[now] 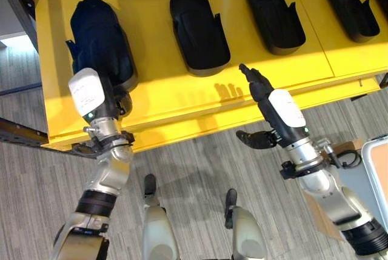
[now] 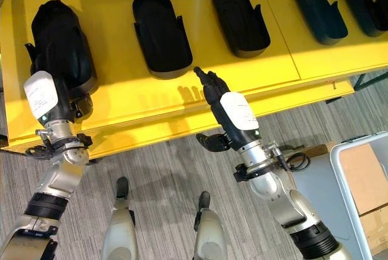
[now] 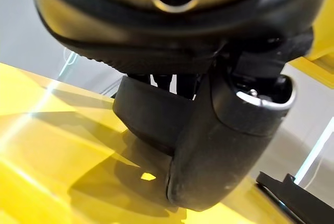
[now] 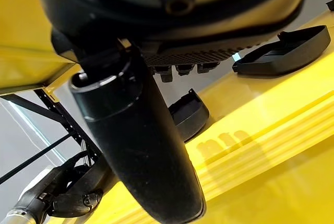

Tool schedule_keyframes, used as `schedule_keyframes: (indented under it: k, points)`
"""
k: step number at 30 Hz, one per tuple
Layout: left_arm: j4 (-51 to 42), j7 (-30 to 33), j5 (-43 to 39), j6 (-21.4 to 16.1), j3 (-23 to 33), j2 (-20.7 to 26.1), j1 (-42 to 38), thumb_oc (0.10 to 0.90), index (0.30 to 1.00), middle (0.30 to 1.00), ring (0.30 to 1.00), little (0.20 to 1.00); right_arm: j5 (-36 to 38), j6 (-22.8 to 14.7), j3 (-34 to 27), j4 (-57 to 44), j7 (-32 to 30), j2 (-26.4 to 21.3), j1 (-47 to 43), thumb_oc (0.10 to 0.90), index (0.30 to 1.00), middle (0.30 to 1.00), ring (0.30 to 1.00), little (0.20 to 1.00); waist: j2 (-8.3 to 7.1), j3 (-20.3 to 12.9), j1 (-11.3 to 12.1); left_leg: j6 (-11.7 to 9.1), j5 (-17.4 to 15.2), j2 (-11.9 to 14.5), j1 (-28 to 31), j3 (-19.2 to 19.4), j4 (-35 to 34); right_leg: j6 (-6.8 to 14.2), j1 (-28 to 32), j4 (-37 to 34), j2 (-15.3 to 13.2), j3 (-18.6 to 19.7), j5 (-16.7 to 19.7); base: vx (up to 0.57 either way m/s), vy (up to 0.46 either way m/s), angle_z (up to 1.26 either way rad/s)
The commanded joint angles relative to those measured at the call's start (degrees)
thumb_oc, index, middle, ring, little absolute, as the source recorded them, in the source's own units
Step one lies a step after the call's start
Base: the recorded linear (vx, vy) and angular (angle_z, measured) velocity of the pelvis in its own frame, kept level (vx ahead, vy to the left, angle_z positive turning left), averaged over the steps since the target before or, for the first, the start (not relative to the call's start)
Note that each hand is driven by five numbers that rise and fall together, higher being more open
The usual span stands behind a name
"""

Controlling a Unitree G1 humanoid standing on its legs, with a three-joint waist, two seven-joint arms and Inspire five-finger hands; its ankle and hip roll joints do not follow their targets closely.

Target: Move parts from the plastic box to the shelf.

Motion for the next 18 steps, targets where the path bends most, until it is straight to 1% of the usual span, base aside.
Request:
schedule_keyframes:
  k: [1,7,8,11,17,18]
  points:
    - [-1.95,-1.67,4.72,-5.08,-3.36,-1.01,-0.41,0.9,1.0,1.0,1.0,1.0,1.73,-2.71,-4.77,-4.46,-3.98,0.88,-2.01,0.9,1.0,1.0,1.0,1.0,-0.16,-7.32,-2.17,-1.02,-2.99,4.21,2.48,3.07,1.92,-2.68,-2.2,1.58,0.48,-0.03,1.81,0.0,0.0,0.0]
    - [-2.39,-4.29,6.72,-5.39,-2.95,1.17,1.89,0.9,1.0,1.0,1.0,1.0,1.84,-2.67,-5.36,-4.49,-3.52,0.89,-1.63,0.9,1.0,1.0,1.0,1.0,0.26,-7.13,-2.01,-0.97,-3.08,4.24,2.55,3.09,2.18,-2.65,-2.01,1.54,0.45,-0.03,1.8,0.0,0.0,0.0]
    - [-2.88,-5.4,7.73,-5.65,-1.95,2.64,3.73,0.9,1.0,1.0,1.0,1.0,2.02,-2.58,-5.92,-4.35,-3.17,0.8,-1.26,0.9,1.0,1.0,1.0,1.0,0.6,-7.07,-1.89,-0.97,-3.14,4.18,2.63,3.09,2.2,-2.63,-1.89,1.53,0.37,0.0,1.81,0.0,0.0,0.0]
    - [-2.75,-6.92,8.8,-5.44,-0.45,4.44,6.03,0.9,1.0,1.0,1.0,1.0,2.12,-2.43,-6.47,-4.07,-2.67,0.92,-0.9,0.9,1.0,1.0,1.0,1.0,1.02,-7.09,-1.65,-0.88,-3.24,4.04,2.66,3.07,2.28,-2.63,-1.77,1.57,0.33,0.09,1.8,0.0,0.0,0.0]
    - [-1.42,-8.09,9.96,-4.96,2.42,7.43,8.24,0.9,1.0,1.0,1.0,1.0,2.33,-2.41,-6.68,-3.86,-1.62,1.18,-0.63,0.9,1.0,1.0,1.0,1.0,1.37,-7.25,-1.52,-0.88,-3.29,4.01,2.54,3.06,2.5,-2.64,-1.82,1.74,0.21,0.19,1.82,0.0,0.0,0.0]
    - [-0.49,-8.48,10.41,-4.5,3.44,8.79,8.56,0.9,1.0,1.0,1.0,1.0,2.46,-2.43,-6.86,-3.72,-1.39,1.16,-0.58,0.9,1.0,1.0,1.0,1.0,1.55,-7.29,-1.44,-0.91,-3.31,3.99,2.51,3.09,2.58,-2.6,-1.82,1.72,0.17,0.24,1.85,0.0,0.008,-0.04]
